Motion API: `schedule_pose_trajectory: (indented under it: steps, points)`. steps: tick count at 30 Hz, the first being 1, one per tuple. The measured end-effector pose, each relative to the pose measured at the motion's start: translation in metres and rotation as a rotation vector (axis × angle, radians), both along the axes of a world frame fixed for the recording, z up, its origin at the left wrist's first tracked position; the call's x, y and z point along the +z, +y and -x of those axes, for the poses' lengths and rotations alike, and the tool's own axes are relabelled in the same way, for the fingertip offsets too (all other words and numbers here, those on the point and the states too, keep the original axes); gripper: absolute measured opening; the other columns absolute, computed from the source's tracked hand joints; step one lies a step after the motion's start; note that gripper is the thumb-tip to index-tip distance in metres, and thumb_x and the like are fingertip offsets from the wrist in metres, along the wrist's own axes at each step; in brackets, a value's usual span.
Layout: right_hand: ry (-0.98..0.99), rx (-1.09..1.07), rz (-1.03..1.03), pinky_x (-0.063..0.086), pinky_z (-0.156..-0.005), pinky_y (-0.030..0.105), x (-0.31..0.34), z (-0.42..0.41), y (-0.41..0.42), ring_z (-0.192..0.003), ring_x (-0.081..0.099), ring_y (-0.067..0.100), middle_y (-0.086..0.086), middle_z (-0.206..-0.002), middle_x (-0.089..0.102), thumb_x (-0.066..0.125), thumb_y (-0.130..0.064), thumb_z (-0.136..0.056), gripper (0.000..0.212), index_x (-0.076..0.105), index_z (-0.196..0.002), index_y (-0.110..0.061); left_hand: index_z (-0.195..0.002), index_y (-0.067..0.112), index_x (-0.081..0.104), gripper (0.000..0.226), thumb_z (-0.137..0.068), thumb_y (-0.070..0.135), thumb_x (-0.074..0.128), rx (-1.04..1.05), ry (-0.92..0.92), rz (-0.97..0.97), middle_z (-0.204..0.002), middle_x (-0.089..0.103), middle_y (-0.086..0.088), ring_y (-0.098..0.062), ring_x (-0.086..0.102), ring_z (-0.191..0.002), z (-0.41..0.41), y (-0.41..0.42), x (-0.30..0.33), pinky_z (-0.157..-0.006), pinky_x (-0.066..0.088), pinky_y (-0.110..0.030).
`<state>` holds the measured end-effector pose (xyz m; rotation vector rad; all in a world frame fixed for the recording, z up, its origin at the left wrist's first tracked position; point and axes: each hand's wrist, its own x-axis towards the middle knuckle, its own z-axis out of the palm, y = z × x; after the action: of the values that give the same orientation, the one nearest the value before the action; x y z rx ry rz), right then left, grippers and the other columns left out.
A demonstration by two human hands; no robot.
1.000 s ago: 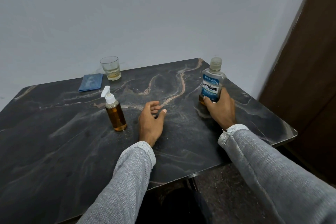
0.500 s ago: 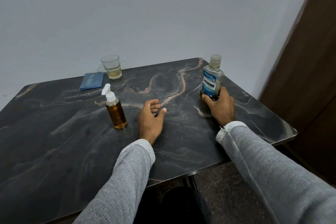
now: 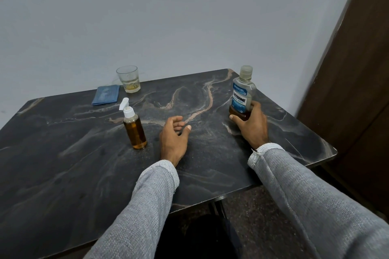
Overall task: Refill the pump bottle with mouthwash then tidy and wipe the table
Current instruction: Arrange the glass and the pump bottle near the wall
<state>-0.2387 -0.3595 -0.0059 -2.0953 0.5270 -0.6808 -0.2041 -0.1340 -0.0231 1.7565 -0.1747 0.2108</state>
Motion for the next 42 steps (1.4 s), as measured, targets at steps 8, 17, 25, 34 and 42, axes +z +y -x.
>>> schedule_pose_trajectory:
  steps: [8, 17, 25, 34, 42]
  points:
    - [-0.083, -0.094, 0.069, 0.045, -0.102, 0.039, -0.003, 0.031, 0.031, -0.123, 0.045, 0.023, 0.009, -0.133, 0.043, 0.073, -0.039, -0.082, 0.067, 0.036, -0.133, -0.015, -0.116, 0.017, 0.058, 0.031, -0.088, 0.012, 0.069, -0.027, 0.035, 0.016, -0.101, 0.063, 0.008, -0.004, 0.06, -0.092, 0.011, 0.008, 0.01, -0.074, 0.049, -0.012]
    - [-0.089, 0.205, 0.181, 0.049, -0.092, 0.038, -0.004, 0.027, 0.1, -0.106, 0.05, 0.015, -0.003, -0.113, 0.045, 0.065, -0.038, -0.087, 0.042, 0.045, -0.119, -0.019, -0.113, 0.019, 0.06, 0.027, -0.088, 0.012, 0.068, -0.097, 0.033, -0.04, -0.102, 0.065, 0.007, -0.002, 0.061, -0.094, 0.042, 0.064, 0.02, -0.079, 0.05, -0.011]
    - [-0.079, 0.503, 0.065, 0.045, -0.092, 0.028, -0.001, 0.002, 0.18, -0.108, 0.049, 0.008, 0.0, -0.122, 0.051, 0.064, -0.036, -0.088, 0.048, 0.043, -0.127, -0.019, -0.106, 0.02, 0.062, 0.018, -0.09, 0.012, 0.066, -0.039, 0.039, -0.017, -0.094, 0.07, -0.007, -0.021, 0.068, -0.091, 0.056, 0.124, 0.023, -0.089, 0.055, -0.036]
    - [-0.036, 0.737, -0.063, 0.042, -0.106, 0.045, 0.017, -0.021, 0.244, -0.123, 0.049, 0.015, -0.004, -0.133, 0.051, 0.06, -0.019, -0.089, 0.061, 0.031, -0.142, -0.026, -0.105, 0.032, 0.059, 0.023, -0.091, 0.014, 0.065, 0.107, 0.02, 0.021, -0.093, 0.069, 0.003, -0.012, 0.069, -0.088, 0.041, 0.162, 0.017, -0.088, 0.056, -0.036]
    - [-0.109, 0.612, -0.025, 0.049, -0.095, 0.038, 0.013, -0.023, 0.248, -0.108, 0.054, 0.014, -0.002, -0.12, 0.052, 0.078, -0.037, -0.077, 0.061, 0.042, -0.125, -0.025, -0.131, 0.024, 0.048, 0.06, -0.08, 0.011, 0.076, 0.056, 0.037, -0.056, -0.115, 0.061, 0.008, -0.009, 0.061, -0.102, 0.028, 0.155, 0.01, -0.086, 0.052, -0.026]
